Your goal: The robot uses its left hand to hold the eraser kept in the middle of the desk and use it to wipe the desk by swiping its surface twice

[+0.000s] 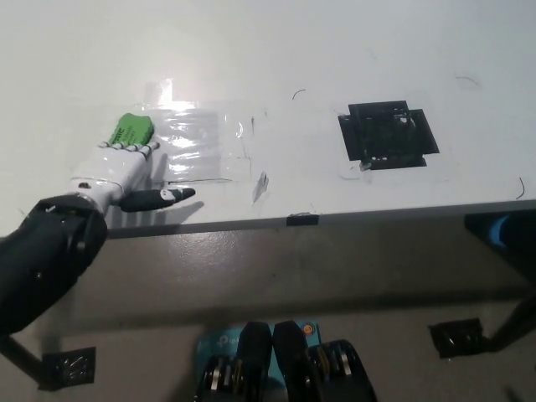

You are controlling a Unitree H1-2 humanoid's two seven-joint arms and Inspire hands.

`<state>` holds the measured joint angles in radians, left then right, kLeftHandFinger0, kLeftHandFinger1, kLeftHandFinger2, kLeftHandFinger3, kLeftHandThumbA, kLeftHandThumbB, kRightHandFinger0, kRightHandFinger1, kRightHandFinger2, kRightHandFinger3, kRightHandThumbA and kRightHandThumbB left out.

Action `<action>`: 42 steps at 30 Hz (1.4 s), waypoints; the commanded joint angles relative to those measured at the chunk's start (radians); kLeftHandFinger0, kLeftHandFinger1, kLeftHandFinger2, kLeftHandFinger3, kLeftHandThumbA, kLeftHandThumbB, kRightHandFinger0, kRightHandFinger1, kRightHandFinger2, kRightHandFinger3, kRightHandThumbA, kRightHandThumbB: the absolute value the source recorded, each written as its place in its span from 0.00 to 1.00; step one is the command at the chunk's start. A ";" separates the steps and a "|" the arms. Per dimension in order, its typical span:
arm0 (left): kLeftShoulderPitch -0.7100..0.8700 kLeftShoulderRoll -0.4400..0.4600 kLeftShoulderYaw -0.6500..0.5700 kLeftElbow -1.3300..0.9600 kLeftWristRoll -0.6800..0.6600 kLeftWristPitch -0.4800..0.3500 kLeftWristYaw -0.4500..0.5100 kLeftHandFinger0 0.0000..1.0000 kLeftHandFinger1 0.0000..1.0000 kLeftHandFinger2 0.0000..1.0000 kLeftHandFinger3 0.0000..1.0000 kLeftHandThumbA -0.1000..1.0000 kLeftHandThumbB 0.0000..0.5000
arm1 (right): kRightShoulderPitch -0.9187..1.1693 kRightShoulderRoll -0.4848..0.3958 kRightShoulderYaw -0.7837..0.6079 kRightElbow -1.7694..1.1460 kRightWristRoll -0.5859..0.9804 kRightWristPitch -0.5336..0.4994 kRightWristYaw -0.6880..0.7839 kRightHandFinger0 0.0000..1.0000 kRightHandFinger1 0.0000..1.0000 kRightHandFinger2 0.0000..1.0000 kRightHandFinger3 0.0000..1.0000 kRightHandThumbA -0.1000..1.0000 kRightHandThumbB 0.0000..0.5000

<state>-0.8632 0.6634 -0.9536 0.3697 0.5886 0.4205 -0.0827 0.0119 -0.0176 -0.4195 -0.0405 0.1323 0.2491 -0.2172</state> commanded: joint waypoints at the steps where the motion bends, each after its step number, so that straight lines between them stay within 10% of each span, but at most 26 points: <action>1: -0.234 0.159 -0.051 0.003 0.440 -0.091 0.037 1.00 1.00 1.00 1.00 1.00 0.76 | 0.007 -0.023 -0.030 -0.081 0.022 -0.026 -0.013 1.00 1.00 1.00 1.00 1.00 0.00; 14: -0.221 0.131 0.008 -0.002 0.465 -0.139 0.063 1.00 1.00 1.00 1.00 1.00 0.79 | 0.005 -0.026 -0.028 -0.094 0.019 -0.013 -0.014 1.00 1.00 1.00 1.00 1.00 0.17; 27: -0.112 0.036 0.160 0.137 0.401 -0.257 0.113 1.00 1.00 1.00 1.00 1.00 0.79 | 0.000 -0.019 -0.029 -0.087 0.024 -0.023 -0.016 1.00 1.00 1.00 1.00 1.00 0.04; 42: -0.006 -0.080 0.366 0.126 0.350 -0.341 0.129 1.00 1.00 1.00 1.00 1.00 0.89 | -0.016 -0.028 -0.024 -0.091 0.013 -0.016 -0.017 1.00 1.00 1.00 1.00 1.00 0.25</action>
<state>-0.8387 0.5803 -0.6380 0.5138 0.9521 0.1139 0.0077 0.0140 -0.0280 -0.4386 -0.1004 0.1384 0.2490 -0.2239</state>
